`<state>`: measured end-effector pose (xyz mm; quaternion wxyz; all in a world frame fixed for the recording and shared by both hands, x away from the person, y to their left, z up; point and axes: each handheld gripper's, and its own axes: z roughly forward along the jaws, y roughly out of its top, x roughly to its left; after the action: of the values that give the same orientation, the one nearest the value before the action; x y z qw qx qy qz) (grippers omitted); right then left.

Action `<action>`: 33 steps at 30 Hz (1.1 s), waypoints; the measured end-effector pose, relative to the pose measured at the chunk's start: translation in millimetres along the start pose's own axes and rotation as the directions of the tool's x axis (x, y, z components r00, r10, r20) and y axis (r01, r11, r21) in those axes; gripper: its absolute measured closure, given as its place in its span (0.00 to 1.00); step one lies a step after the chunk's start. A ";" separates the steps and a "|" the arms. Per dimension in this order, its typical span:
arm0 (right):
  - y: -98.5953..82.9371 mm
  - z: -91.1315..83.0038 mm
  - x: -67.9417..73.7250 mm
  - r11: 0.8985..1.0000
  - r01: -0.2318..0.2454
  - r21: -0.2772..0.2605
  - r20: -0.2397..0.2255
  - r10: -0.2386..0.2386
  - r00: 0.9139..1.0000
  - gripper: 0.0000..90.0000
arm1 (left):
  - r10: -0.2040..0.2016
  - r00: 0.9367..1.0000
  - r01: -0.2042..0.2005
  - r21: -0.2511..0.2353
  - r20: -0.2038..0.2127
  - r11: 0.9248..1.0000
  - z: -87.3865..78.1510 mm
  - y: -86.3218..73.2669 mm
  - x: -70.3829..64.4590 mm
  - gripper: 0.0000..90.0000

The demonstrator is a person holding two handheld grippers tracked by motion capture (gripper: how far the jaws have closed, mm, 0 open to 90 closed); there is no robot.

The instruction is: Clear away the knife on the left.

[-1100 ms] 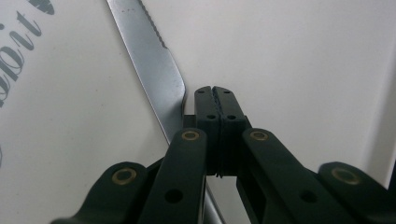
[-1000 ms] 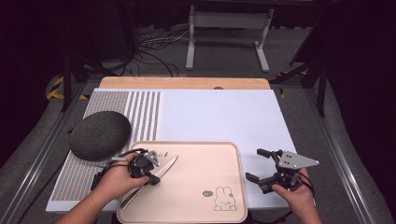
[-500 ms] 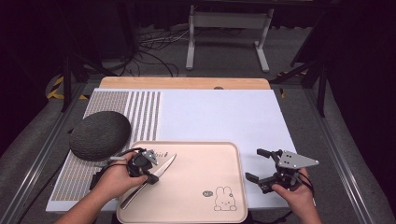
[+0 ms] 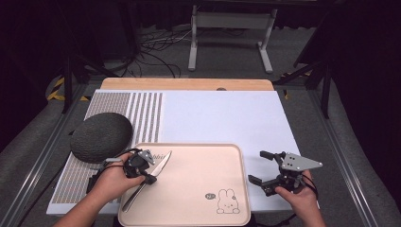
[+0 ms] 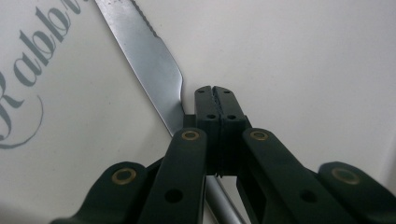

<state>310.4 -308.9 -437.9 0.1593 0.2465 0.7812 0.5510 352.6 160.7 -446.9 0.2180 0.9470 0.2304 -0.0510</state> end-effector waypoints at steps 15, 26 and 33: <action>-0.2 0.4 0.4 1.000 0.001 0.004 0.001 -0.001 1.000 0.03 | -0.049 0.999 0.048 -0.028 -0.009 0.998 -5.4 -14.1 5.7 1.00; -0.7 1.0 0.4 1.000 0.000 0.007 0.000 0.000 1.000 0.03 | -0.083 0.997 0.082 -0.041 -0.010 0.996 -9.1 -22.9 9.2 1.00; -0.8 1.3 0.7 1.000 0.000 0.006 -0.003 0.000 1.000 0.03 | -0.108 0.994 0.108 -0.055 0.000 0.993 -10.5 -28.8 10.2 1.00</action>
<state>310.4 -307.6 -439.1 0.1573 0.2464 0.7831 0.5488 348.4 192.5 -450.7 0.2404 0.9269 0.2831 -0.0547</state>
